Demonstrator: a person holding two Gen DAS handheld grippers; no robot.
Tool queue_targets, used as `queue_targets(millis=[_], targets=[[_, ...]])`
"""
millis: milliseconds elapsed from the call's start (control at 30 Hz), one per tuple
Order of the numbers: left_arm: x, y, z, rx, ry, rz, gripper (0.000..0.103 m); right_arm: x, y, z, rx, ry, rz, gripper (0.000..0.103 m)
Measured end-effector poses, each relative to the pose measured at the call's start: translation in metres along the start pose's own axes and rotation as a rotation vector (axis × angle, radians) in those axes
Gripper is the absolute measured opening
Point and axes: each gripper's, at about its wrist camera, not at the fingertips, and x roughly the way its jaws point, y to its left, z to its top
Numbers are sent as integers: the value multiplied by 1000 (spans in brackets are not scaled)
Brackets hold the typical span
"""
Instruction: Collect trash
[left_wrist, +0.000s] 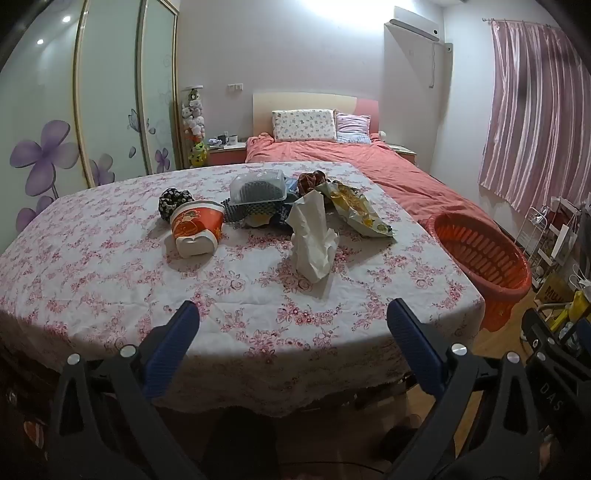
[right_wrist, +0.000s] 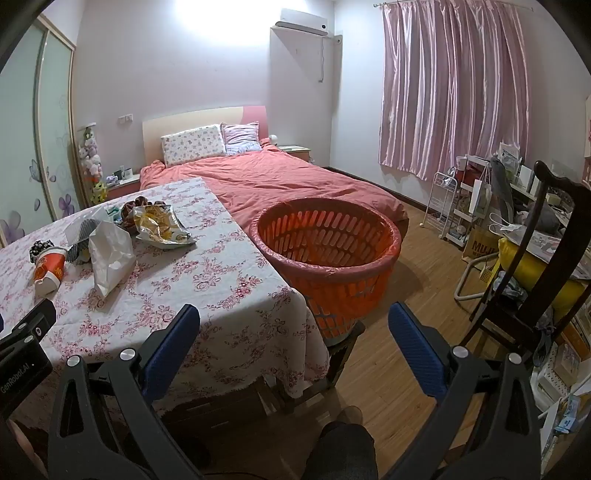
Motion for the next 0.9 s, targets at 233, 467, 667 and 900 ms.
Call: queue_targets(millis=[233,467,667,900], targets=[[0,-1,0,1,-1,0,99,0,0,0,0,0,0,101],[0,0,0,-3,-1,-2,99,0,0,0,1,0,1,101],[0,0,0,-3,-1,-2,99,0,0,0,1,-1,0,101],[0,0,0,-4,0,-2,99,0,0,0,1,-1,1,101]])
